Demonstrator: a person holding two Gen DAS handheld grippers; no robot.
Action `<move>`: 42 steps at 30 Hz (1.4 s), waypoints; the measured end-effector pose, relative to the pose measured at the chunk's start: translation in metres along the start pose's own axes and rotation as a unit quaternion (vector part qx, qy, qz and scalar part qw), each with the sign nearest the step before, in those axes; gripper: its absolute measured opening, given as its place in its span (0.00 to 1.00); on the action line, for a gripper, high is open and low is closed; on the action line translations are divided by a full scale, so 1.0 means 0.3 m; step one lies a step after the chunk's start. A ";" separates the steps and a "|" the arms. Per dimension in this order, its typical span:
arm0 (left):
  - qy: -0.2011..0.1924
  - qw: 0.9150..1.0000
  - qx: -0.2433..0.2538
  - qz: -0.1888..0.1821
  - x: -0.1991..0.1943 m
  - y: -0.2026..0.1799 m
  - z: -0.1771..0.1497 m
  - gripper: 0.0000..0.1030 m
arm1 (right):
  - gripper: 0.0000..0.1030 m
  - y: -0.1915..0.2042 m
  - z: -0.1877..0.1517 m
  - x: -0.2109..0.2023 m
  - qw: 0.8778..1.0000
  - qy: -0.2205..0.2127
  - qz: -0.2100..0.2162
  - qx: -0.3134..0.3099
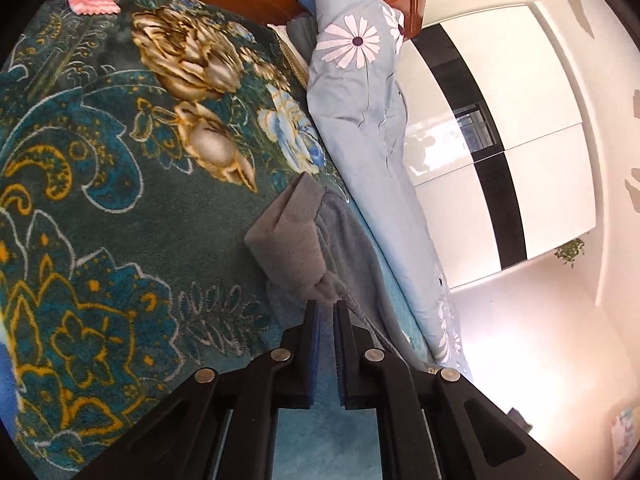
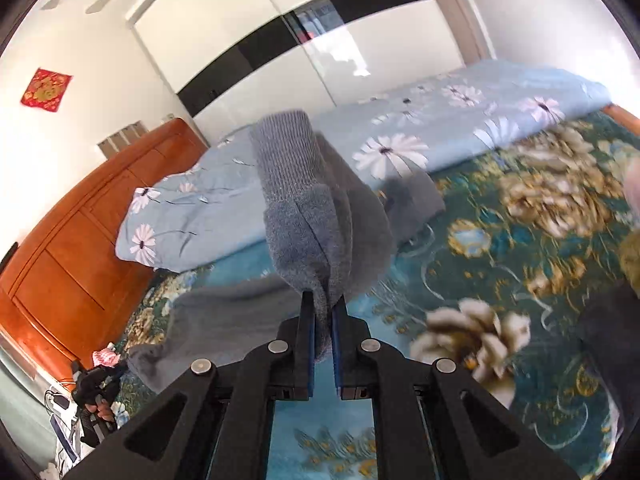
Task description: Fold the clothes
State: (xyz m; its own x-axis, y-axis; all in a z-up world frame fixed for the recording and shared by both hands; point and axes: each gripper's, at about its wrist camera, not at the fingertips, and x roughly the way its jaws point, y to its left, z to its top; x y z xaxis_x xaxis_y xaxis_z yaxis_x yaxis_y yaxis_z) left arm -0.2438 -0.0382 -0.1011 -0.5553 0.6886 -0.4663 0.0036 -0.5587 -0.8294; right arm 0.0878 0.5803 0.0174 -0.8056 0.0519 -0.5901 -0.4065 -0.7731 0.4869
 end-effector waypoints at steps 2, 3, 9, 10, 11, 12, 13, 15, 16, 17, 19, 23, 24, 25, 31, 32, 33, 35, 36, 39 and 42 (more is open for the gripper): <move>0.009 1.000 -0.008 0.013 -0.009 0.044 -0.005 0.07 | 0.07 -0.152 -0.119 0.058 0.997 0.042 -0.018 0.057; 0.015 1.000 -0.009 0.020 -0.010 0.061 -0.009 0.06 | 0.07 -0.221 -0.174 0.083 0.994 0.059 -0.022 0.086; 0.033 0.999 0.003 0.038 -0.009 0.093 -0.036 0.05 | 0.07 -0.369 -0.326 0.098 0.983 0.068 -0.009 0.170; 0.033 0.999 0.007 0.039 -0.009 0.091 -0.039 0.05 | 0.07 -0.365 -0.325 0.090 0.983 0.064 -0.008 0.169; 0.035 0.999 0.010 0.039 -0.004 0.089 -0.042 0.05 | 0.08 -0.363 -0.326 0.081 0.984 0.062 -0.010 0.167; 0.038 0.998 0.011 0.039 0.004 0.087 -0.045 0.06 | 0.08 -0.361 -0.330 0.071 0.985 0.060 -0.014 0.163; 0.041 0.998 0.013 0.039 0.011 0.085 -0.048 0.09 | 0.08 -0.360 -0.335 0.061 0.985 0.058 -0.018 0.158; 0.046 0.998 0.011 0.042 0.031 0.086 -0.051 0.09 | 0.12 -0.367 -0.338 0.040 0.986 0.050 -0.020 0.157; 0.048 0.998 0.009 0.044 0.042 0.087 -0.053 0.11 | 0.16 -0.373 -0.344 0.033 0.986 0.043 -0.024 0.159; 0.052 0.998 0.007 0.045 0.055 0.089 -0.055 0.14 | 0.21 -0.383 -0.353 0.026 0.986 0.036 -0.027 0.161; 0.060 0.997 0.000 0.049 0.082 0.095 -0.058 0.31 | 0.27 -0.402 -0.361 0.014 0.985 0.025 -0.029 0.168; 0.070 0.996 -0.016 0.047 0.144 0.106 -0.075 0.37 | 0.29 -0.429 -0.367 0.026 0.981 0.023 -0.023 0.189; 0.072 0.996 -0.024 0.048 0.165 0.111 -0.078 0.38 | 0.29 -0.431 -0.367 0.031 0.981 0.023 -0.022 0.192; 0.071 0.996 -0.025 0.051 0.178 0.107 -0.080 0.38 | 0.29 -0.431 -0.366 0.034 0.981 0.022 -0.021 0.194; 0.059 0.995 -0.003 0.077 0.219 0.049 -0.089 0.52 | 0.29 -0.444 -0.364 0.041 0.978 0.017 -0.013 0.206; 0.058 0.995 -0.003 0.077 0.225 0.040 -0.088 0.56 | 0.29 -0.447 -0.365 0.040 0.978 0.015 -0.010 0.209; 0.057 0.995 -0.003 0.077 0.232 0.032 -0.085 0.61 | 0.29 -0.449 -0.364 0.037 0.977 0.011 -0.008 0.214; 0.056 0.995 -0.004 0.079 0.246 0.020 -0.076 0.63 | 0.31 -0.454 -0.362 0.028 0.976 0.002 -0.005 0.218; 0.053 0.996 -0.007 0.077 0.250 0.019 -0.072 0.63 | 0.31 -0.456 -0.361 0.023 0.976 -0.002 -0.004 0.220; 0.042 0.997 -0.019 0.066 0.263 0.048 -0.065 0.61 | 0.35 -0.463 -0.355 0.020 0.975 -0.007 -0.002 0.223; 0.042 0.996 -0.018 0.072 0.286 0.050 -0.052 0.52 | 0.35 -0.471 -0.354 0.019 0.974 -0.010 0.000 0.228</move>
State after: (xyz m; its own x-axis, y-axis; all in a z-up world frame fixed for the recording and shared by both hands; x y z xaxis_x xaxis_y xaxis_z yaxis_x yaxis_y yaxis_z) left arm -0.2785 0.0197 -0.1583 -0.4755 0.6390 -0.6046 0.1100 -0.6387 -0.7615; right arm 0.1863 0.6226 -0.1232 -0.8115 0.0681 -0.5804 -0.5527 -0.4122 0.7243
